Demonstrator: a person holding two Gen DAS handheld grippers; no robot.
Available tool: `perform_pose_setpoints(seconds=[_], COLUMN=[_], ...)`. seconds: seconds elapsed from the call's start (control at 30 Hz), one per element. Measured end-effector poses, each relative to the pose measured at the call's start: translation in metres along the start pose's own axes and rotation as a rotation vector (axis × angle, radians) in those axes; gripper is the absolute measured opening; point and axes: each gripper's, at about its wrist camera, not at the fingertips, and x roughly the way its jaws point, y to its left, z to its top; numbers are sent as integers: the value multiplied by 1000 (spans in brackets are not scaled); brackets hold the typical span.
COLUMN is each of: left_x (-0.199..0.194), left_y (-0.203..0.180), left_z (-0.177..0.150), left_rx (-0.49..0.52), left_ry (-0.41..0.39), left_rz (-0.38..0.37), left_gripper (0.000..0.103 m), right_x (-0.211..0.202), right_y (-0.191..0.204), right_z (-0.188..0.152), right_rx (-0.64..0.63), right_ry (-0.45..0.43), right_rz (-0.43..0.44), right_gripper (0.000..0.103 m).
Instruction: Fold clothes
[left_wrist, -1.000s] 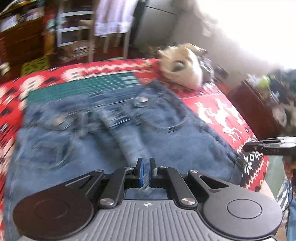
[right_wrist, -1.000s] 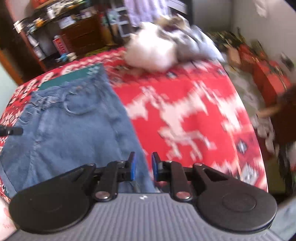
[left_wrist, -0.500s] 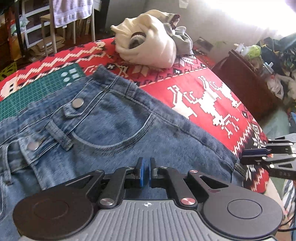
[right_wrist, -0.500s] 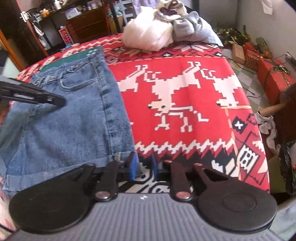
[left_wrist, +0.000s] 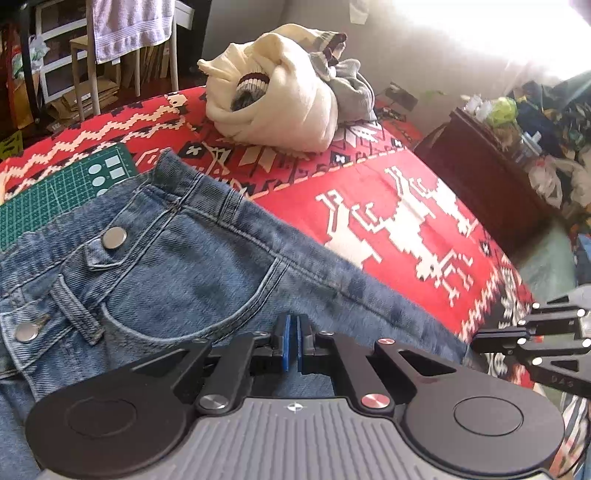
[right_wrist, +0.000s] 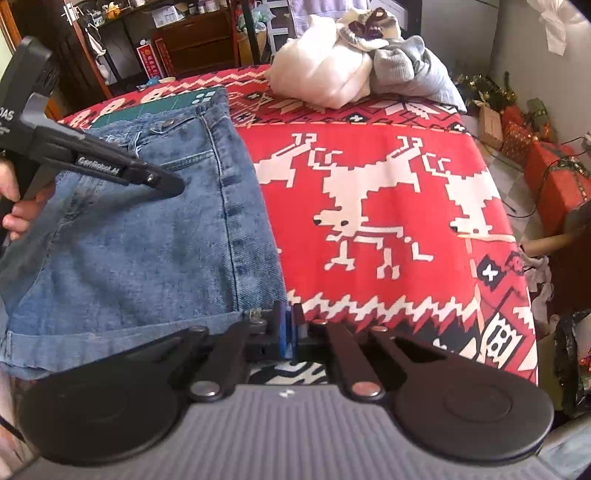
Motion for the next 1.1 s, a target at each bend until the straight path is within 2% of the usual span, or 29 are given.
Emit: perform_pose_setpoints(seconds=[0.1,0.3,0.53,0.67,0.7,0.83,0.87,1.03,1.1], left_x=[0,-13,-14,1,7,29,32,42,38], left_y=[2,9,36,42,39,30,31,43,45], left_z=[4,20,39,49,52,62,64,80,86], left_rx=[-30,-68,-71,-65,-38,49,54,28,15], left_ry=[-12,-53,-53,-96,-96,-91,-105,-110,-115], left_rz=[-23,-8,53,-12,-5,59,51,69,44], left_gripper=[3,3,3,3,3,1,1,1,1], right_x=[-3,-24,8,34,40,59,61,69,70], right_y=[-10,-20,17,34,38,44,43,34,33], right_z=[-2,16,54,71,75,82,84,90,91], right_rx=[12,98,-50,-89,-96,-103,-96,-51,-37], right_ry=[3,-89,-68,-73,-72,-61,-62,-64,-64], right_rz=[-60,55,142,162,173,177,180,195,200], right_gripper=[0,0,1,1,1,1,1,0,0])
